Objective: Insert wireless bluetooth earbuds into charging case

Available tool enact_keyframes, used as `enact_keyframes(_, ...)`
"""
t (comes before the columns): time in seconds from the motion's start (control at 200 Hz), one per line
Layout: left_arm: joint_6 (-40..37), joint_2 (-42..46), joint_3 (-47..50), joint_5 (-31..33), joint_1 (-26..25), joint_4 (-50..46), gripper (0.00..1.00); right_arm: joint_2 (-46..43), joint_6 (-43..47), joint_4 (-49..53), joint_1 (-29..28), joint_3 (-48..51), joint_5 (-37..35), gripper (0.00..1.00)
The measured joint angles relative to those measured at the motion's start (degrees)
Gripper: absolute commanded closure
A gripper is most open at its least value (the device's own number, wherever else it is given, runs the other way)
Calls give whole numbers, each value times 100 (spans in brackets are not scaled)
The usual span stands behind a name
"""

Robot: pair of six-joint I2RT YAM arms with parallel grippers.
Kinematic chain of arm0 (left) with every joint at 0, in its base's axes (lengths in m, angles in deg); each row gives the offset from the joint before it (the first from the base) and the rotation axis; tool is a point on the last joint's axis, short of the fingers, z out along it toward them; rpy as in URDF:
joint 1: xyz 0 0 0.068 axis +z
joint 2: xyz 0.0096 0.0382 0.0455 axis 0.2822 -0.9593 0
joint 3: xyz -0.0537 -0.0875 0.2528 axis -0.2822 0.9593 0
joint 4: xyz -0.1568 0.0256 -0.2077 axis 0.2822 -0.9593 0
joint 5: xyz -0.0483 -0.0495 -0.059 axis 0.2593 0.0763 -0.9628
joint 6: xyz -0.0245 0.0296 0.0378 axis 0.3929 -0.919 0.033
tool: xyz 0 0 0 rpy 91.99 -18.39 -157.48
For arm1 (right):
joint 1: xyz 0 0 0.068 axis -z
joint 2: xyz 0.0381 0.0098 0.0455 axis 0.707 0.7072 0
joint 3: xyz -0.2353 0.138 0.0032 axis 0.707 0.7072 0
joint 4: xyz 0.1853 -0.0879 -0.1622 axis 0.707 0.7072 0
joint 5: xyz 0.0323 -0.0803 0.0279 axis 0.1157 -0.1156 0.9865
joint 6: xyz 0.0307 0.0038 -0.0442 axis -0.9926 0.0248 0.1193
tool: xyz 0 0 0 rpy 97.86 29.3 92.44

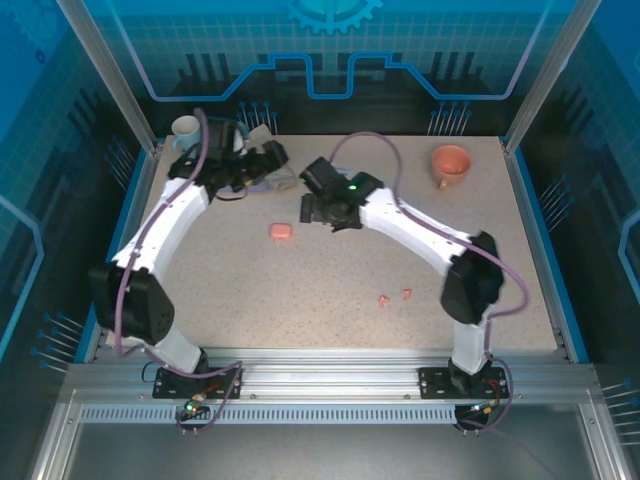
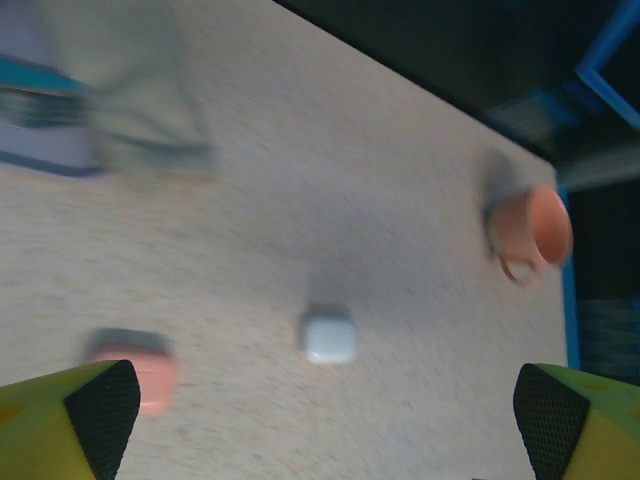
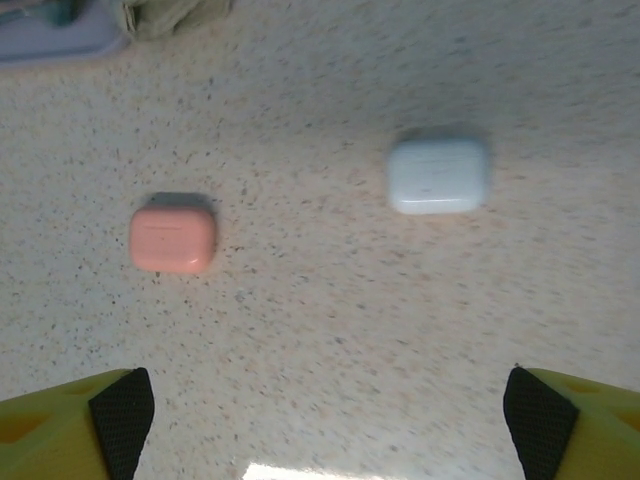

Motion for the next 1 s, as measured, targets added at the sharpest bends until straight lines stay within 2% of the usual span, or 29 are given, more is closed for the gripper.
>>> enact_keyframes(0.18, 280, 492, 1056, 260, 1023, 98, 1, 1893, 20, 422, -245, -1941, 22, 5)
enact_keyframes(0.285, 389, 730, 1351, 337, 1364, 107, 1, 2811, 15, 656, -315, -2994, 44, 6)
enact_keyframes(0.375, 407, 973, 1416, 356, 1515, 114, 1, 3300, 7, 754, -334, -3506, 50, 6)
enact_keyframes(0.755, 444, 1727, 1934, 374, 1746, 337, 1, 4288, -103, 741, -339, -4513, 138, 11)
enact_keyframes(1.0, 446, 1952, 2175, 426, 1773, 348, 1, 4430, -188, 719, -369, -4634, 105, 18)
